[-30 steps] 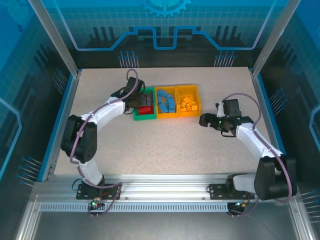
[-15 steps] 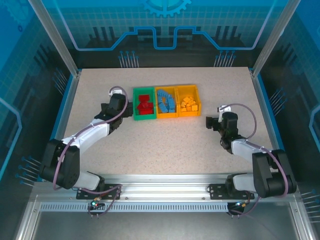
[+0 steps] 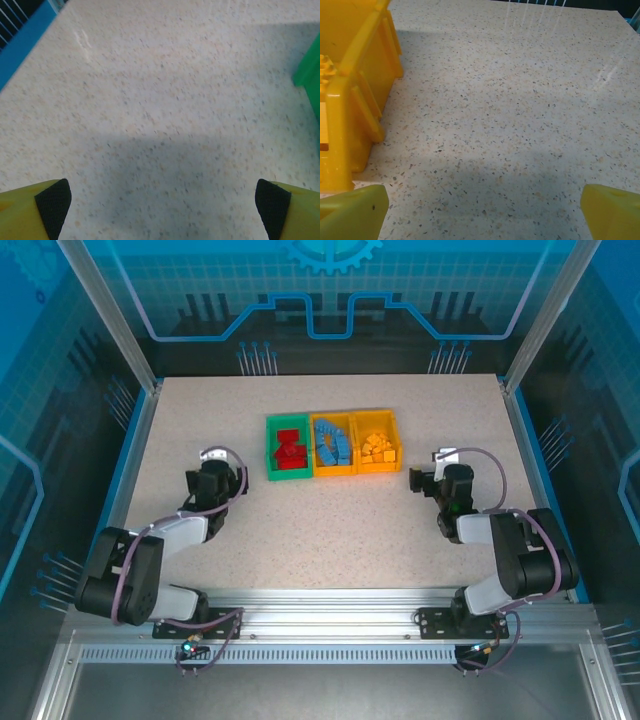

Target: Sort the legos into containers by color

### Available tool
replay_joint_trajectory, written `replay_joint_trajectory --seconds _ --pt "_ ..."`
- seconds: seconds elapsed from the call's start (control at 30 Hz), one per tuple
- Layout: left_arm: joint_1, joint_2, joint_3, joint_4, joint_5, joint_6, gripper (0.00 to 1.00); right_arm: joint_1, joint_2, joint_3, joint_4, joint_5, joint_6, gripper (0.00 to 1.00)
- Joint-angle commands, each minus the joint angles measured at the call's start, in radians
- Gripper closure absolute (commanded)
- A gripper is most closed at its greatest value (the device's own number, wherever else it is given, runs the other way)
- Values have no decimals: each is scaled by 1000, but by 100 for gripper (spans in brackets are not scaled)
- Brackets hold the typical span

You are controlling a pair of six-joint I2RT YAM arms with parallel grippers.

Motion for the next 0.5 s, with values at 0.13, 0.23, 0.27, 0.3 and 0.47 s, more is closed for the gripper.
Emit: replay_joint_trajectory --seconds 0.13,0.23,0.27,0.3,0.47 --pt "35 83 -58 381 143 64 1 -13 -4 19 43 -15 0 0" --pt "85 144 -74 449 198 17 1 -13 -3 19 43 -15 0 0" --pt "96 173 -67 467 206 13 1 -13 -3 19 43 -15 -1 0" --pt "96 194 -65 500 207 24 1 -13 -3 19 43 -15 0 0" --pt "112 180 -59 465 218 0 1 -13 -3 19 43 -15 0 0"
